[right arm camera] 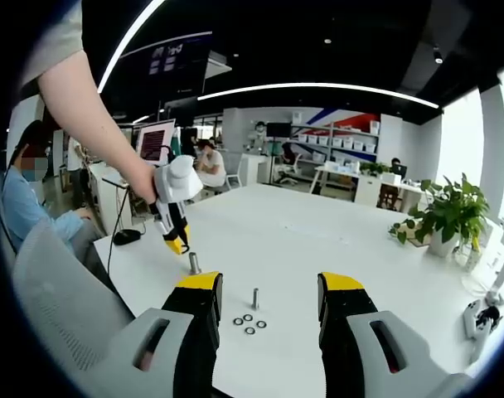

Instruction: Place the washer onto the threaded stud by aligning its center hole with the stud, sliding it down to the base, and recovering from edge contact or off-axis alignment until the washer reaches the visible bottom stop.

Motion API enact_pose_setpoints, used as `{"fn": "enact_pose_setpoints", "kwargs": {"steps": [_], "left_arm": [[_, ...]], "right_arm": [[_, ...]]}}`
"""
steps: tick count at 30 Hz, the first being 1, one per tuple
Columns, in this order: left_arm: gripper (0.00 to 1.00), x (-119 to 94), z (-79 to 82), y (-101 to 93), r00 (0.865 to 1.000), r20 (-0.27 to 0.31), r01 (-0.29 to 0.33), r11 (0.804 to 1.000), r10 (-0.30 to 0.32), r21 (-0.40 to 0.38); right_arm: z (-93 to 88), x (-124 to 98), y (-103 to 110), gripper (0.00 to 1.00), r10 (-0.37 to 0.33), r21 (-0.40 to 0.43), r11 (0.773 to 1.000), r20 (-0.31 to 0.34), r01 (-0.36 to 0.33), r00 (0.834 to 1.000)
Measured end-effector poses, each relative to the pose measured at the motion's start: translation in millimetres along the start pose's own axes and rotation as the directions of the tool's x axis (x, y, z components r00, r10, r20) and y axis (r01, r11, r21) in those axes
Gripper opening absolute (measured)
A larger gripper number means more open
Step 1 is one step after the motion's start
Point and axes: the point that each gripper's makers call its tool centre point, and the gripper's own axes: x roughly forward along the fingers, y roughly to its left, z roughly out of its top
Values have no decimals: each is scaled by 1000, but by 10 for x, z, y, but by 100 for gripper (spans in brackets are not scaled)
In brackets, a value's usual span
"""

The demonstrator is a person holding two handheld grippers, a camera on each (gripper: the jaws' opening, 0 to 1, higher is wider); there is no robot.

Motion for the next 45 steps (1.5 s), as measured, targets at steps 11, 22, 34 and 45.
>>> {"fn": "enact_pose_setpoints", "kwargs": {"steps": [11,22,34,45], "left_arm": [[19,53,164,6,1000,2,-4,1000,4,16],[19,119,167,28,999,-35,-2,999,3,44],[20,153,126,11,998,-67,4,999,-1,48],[21,198,127,19,998,-66,-3,999,6,37]], "right_arm": [[-2,-2,-7,48,-3,0,1000,-1,3,1000],[3,-5,-19,48,-9,1,1000,3,9,1000],[2,-5,-19,48,-7,4,1000,3,7,1000],[2,-5,-26,48,-8,7,1000,5,7,1000]]}}
